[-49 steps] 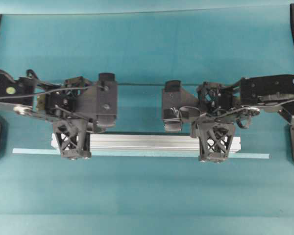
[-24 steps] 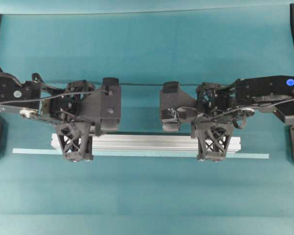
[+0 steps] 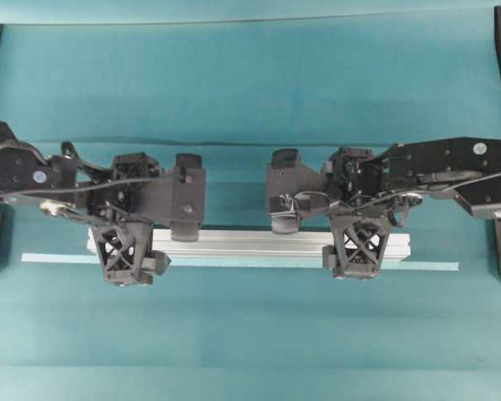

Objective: Lift the metal rail with both hands.
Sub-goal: 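Lower both open grippers down over the rail near each end, then close both grippers on the rail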

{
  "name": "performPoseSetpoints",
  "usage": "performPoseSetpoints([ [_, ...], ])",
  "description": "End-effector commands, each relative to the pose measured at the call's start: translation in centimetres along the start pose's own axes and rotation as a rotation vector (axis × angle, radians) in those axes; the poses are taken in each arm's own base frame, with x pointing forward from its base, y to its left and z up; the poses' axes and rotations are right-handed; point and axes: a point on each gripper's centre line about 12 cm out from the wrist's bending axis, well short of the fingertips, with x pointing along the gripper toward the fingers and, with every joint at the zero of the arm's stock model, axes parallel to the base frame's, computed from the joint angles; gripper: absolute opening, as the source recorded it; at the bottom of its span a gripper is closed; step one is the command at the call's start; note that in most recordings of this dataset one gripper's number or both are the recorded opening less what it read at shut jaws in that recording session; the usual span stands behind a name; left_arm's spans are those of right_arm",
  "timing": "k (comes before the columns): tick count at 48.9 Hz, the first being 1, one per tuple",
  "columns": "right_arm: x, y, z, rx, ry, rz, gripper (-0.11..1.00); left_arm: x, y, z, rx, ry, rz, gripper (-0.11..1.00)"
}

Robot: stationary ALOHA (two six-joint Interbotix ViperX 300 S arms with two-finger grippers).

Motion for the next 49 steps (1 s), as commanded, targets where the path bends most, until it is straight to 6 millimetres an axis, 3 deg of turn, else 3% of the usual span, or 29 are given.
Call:
performPoseSetpoints([
  [1, 0.5, 0.3, -0.1, 0.006, 0.007, 0.0, 0.96, 0.2, 0.0, 0.2, 0.005, -0.012, 0.001, 0.99],
  [35, 3.6, 0.4, -1.8, 0.019, 0.026, -0.001, 0.96, 5.0, 0.4, -0.7, -0.008, 0.031, 0.006, 0.99],
  [49, 6.0, 0.2, -3.0, 0.028, 0.001, -0.007, 0.96, 7.2, 0.6, -2.3, -0.011, 0.034, 0.006, 0.99],
])
